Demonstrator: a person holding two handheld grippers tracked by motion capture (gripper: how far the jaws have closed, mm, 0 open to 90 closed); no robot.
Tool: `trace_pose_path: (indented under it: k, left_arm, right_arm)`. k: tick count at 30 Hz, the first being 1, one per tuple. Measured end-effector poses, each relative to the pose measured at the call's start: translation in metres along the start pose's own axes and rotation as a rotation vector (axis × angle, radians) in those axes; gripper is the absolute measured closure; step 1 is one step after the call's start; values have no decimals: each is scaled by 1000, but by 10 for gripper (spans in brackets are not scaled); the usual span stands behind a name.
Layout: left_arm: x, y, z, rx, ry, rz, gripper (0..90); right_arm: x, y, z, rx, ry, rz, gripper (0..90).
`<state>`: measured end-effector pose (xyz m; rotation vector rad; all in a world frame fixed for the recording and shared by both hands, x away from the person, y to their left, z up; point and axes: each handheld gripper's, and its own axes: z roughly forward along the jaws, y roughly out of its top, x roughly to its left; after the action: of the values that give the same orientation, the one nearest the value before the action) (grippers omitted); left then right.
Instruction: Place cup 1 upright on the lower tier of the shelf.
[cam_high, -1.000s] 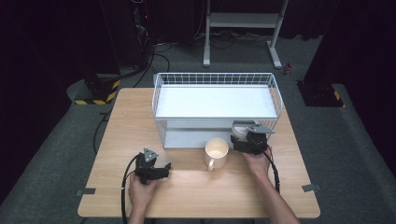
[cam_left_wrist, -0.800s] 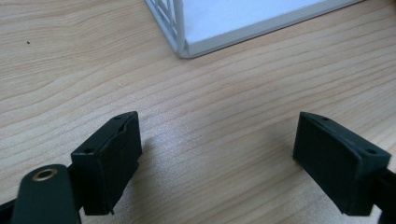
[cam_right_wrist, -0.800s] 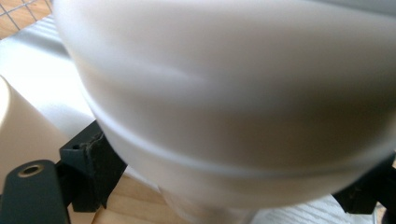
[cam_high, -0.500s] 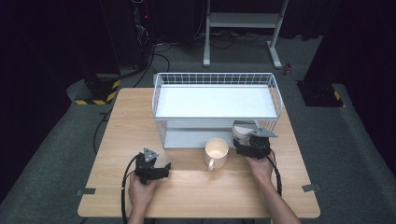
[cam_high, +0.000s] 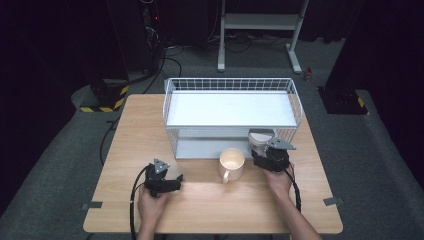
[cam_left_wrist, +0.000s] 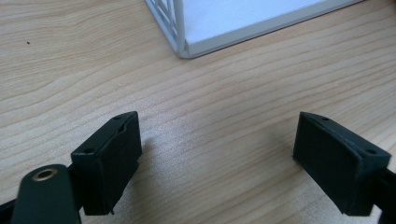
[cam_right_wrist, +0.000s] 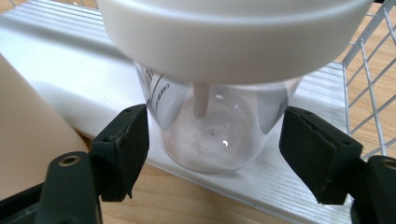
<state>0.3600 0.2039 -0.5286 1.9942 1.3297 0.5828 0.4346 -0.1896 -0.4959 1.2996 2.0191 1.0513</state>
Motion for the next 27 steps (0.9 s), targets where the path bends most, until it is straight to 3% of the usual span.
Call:
trace_pose_path:
  k: [13, 27]
  left_arm:
    - [0, 0, 0, -3, 1, -3, 154]
    - [0, 0, 0, -4, 2, -4, 154]
  right_arm:
    - [0, 8, 11, 6, -42, 29, 393]
    - [1, 17, 20, 2, -69, 41, 481]
